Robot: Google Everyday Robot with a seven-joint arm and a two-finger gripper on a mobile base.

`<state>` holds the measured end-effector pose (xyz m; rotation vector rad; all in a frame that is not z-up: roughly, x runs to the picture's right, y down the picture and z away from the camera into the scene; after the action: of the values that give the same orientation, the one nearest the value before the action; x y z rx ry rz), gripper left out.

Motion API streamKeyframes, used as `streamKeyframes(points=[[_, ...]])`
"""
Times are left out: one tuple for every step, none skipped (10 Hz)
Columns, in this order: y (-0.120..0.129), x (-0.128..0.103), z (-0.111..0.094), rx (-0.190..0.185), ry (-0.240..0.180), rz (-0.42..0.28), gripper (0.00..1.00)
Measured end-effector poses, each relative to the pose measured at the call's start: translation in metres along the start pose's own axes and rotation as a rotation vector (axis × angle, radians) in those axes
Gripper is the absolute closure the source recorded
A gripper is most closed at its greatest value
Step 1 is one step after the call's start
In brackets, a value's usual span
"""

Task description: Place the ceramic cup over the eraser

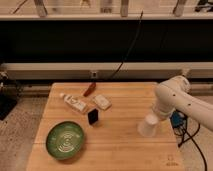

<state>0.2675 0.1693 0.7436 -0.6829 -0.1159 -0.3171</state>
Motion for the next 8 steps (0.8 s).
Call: streamKeyframes(points=[[-0.001,-0.002,0.001,-0.005,-0.011,-0.008,0.2],[-0.002,-0.006,0.004,-0.011,-0.031,-0.021,0.2],[-0.003,-0.007,0.006,-0.012,-0.041,-0.03,0.2],[-0.003,-0.01,0.009,-0.012,-0.053,-0.041,0.2],[-0.003,-0.012,0.011,-0.006,-0.064,-0.052,0.2],[-0.004,-0.013,0.013,0.001,-0.071,-0.06,0.21],[-0.005,-0.015,0.015,0.01,-0.077,-0.07,0.27],[-0.005,-0.016,0.016,0.014,-0.078,-0.076,0.34]])
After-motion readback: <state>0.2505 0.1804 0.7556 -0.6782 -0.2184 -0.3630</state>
